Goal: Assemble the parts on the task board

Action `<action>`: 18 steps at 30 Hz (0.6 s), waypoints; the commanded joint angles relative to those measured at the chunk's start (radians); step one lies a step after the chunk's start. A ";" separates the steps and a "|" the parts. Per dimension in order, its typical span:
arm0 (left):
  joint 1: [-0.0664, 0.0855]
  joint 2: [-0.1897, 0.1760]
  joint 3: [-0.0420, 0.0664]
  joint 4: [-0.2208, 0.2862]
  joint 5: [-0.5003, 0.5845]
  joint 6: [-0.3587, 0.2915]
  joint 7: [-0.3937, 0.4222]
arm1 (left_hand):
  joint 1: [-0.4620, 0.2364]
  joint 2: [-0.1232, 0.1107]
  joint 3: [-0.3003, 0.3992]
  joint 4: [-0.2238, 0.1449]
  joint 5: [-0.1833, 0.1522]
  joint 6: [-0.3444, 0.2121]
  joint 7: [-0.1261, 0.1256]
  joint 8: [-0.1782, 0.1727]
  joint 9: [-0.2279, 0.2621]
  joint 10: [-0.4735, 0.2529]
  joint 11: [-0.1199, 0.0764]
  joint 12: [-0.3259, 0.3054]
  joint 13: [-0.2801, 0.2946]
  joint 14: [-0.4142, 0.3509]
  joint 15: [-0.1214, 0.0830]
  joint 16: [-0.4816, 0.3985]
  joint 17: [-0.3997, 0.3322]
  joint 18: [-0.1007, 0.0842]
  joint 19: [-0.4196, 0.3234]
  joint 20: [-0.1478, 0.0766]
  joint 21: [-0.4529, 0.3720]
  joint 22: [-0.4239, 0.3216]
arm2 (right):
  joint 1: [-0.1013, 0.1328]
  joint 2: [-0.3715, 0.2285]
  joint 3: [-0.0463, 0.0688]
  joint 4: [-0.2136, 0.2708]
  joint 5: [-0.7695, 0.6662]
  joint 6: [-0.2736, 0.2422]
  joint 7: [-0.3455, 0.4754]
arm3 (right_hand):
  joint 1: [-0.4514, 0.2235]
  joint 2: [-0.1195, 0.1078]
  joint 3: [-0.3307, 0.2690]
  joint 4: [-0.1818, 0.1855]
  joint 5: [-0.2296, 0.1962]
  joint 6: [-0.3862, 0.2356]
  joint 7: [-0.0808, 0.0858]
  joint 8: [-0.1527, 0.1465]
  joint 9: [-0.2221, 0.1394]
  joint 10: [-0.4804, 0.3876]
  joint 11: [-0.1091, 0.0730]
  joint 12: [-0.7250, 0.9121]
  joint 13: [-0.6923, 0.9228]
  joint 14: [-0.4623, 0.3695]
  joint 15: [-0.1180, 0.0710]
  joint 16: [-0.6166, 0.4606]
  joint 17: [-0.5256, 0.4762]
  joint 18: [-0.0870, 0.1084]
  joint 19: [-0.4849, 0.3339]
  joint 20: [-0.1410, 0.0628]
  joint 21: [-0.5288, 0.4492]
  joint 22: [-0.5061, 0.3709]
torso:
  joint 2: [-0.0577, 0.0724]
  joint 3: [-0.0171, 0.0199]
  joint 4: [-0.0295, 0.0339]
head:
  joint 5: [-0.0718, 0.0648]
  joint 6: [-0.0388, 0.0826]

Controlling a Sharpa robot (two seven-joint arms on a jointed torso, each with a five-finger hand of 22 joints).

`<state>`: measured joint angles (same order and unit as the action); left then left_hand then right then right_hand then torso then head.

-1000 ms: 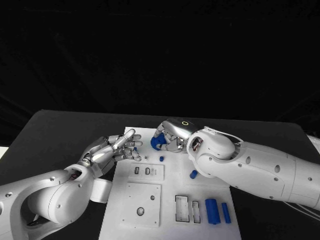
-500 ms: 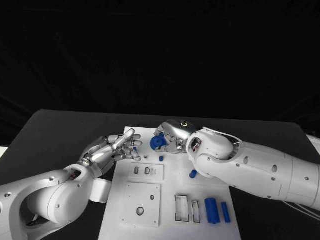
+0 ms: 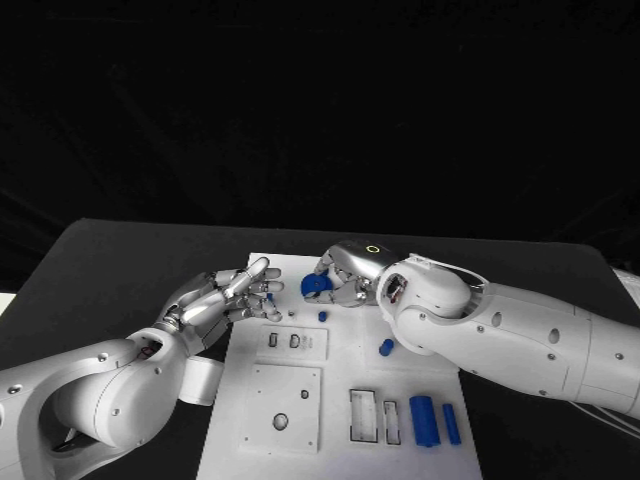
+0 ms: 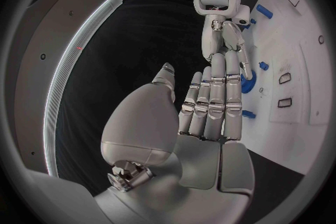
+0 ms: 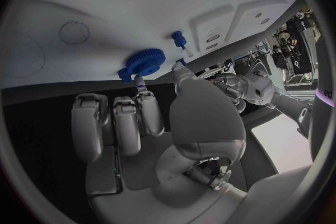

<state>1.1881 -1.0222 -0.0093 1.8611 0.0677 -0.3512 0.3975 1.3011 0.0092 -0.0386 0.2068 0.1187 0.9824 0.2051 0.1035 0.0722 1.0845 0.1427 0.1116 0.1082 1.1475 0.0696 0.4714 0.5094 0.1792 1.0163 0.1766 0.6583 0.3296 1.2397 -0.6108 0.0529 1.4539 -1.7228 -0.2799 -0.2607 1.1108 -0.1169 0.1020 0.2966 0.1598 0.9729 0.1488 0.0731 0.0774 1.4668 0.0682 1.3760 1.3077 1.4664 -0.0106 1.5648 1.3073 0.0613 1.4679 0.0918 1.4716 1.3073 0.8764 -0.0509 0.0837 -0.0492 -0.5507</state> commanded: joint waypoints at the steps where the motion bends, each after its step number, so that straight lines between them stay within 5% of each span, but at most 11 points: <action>1: 0.001 0.000 0.001 0.003 0.000 0.020 0.003 | 0.003 0.008 -0.001 -0.006 -0.001 -0.003 0.000 -0.005 0.000 -0.006 -0.001 -0.005 0.001 -0.007 0.003 -0.005 0.001 0.002 -0.008 -0.001 -0.002 -0.001 | -0.003 -0.007 0.000 0.002 0.016 0.027 -0.011 | -0.034 0.022 -0.016 -0.006 0.060 0.010 -0.003 0.005 0.001 0.013 -0.008 0.007 0.140 0.104 -0.003 0.006 0.263 -0.015 0.014 -0.003 0.002 0.043 | 0.000 -0.0001 -0.0001 | 0.000 -0.001; 9: 0.001 -0.002 0.001 0.005 0.000 0.020 0.003 | 0.004 0.009 -0.001 -0.006 -0.001 -0.003 0.000 -0.005 0.000 -0.007 -0.001 -0.005 0.001 -0.007 0.003 -0.006 0.001 0.002 -0.008 -0.001 -0.002 -0.001 | -0.006 -0.020 0.000 0.003 0.021 0.002 -0.014 | -0.044 0.033 -0.039 -0.007 0.100 0.003 -0.001 -0.003 -0.003 0.012 -0.007 0.004 0.139 0.104 -0.003 0.006 0.263 -0.015 0.014 -0.004 0.002 0.043 | 0.000 0.0001 -0.0004 | -0.001 -0.001; 13: 0.001 -0.002 0.001 0.005 0.000 0.020 0.002 | 0.004 0.009 -0.001 -0.006 -0.001 -0.003 0.000 -0.005 0.000 -0.007 -0.001 -0.005 0.001 -0.007 0.003 -0.006 0.001 0.002 -0.008 -0.001 -0.002 -0.001 | -0.011 -0.033 0.000 0.015 0.020 -0.075 0.015 | -0.022 0.031 -0.046 -0.012 0.101 0.002 -0.001 -0.005 -0.004 0.012 -0.006 0.006 0.140 0.104 -0.002 0.006 0.263 -0.015 0.013 -0.003 0.002 0.043 | 0.000 -0.0004 0.0005 | -0.001 0.000; 18: 0.001 -0.005 0.001 0.006 0.000 0.020 0.002 | 0.004 0.010 -0.001 -0.006 -0.001 -0.004 0.000 -0.005 0.000 -0.007 0.000 -0.006 0.001 -0.008 0.003 -0.006 0.002 0.002 -0.009 -0.001 -0.002 -0.001 | -0.023 -0.075 0.001 0.047 0.086 -0.226 0.148 | 0.044 0.039 -0.040 -0.028 0.096 0.007 -0.002 -0.005 -0.004 0.012 -0.007 0.005 0.141 0.104 -0.003 0.006 0.263 -0.014 0.013 -0.003 0.001 0.041 | -0.002 0.0003 -0.0020 | 0.000 0.003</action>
<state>1.1881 -1.0265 -0.0093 1.8637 0.0677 -0.3511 0.3955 1.3031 0.0111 -0.0386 0.2068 0.1187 0.9824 0.2051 0.1035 0.0722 1.0845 0.1427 0.1116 0.1080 1.1441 0.0731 0.4714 0.5096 0.1792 1.0163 0.1765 0.6583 0.3296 1.2176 -0.6785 0.0530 1.4934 -1.6870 -0.3754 -0.2201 1.1424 -0.0801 0.0593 0.2760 0.2554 0.9788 0.1429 0.0730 0.0741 1.4667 0.0682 1.3761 1.3075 1.4663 -0.0107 1.5647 1.3081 0.0613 1.4679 0.0918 1.4716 1.3080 0.8761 -0.0508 0.0832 -0.0505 -0.5493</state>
